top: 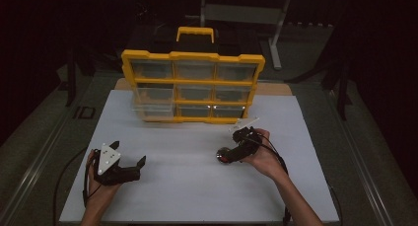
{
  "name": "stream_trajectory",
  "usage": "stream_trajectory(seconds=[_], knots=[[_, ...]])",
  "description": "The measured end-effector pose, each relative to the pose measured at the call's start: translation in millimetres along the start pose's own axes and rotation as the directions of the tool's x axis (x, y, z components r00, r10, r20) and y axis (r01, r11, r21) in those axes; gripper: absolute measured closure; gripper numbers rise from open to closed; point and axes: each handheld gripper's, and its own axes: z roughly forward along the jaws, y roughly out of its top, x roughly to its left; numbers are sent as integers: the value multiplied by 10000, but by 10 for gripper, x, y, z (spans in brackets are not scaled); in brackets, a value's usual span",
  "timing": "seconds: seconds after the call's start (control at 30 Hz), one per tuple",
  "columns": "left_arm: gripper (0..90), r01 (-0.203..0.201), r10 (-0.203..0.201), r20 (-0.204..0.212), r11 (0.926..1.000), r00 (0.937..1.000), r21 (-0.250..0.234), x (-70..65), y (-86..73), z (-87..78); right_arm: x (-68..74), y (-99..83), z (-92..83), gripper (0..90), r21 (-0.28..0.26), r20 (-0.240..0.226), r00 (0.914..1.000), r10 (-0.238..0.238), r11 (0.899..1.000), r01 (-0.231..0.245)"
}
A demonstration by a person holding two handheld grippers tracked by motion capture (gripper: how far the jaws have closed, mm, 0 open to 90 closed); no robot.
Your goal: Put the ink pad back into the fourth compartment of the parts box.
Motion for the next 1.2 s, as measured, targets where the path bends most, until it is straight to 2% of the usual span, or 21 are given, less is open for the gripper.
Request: stream_trajectory(seconds=[0.1,0.5,0.7,1.2], knots=[[1,10,-10,5,10000,10000,-6,-4,0,1,5,-2,22,78,11,-41,10000,-60,10000,60],[1,31,-31,5,10000,10000,-19,-2,-1,-4,27,-80,230,78,226,-136,9994,328,9992,-325],[1,13,-13,9,10000,10000,-14,-9,0,-4,63,-113,335,79,561,-152,9995,269,9981,-260],[1,-55,55,4,10000,10000,23,-17,-2,2,79,-203,466,80,1147,14,9996,296,9930,-296]])
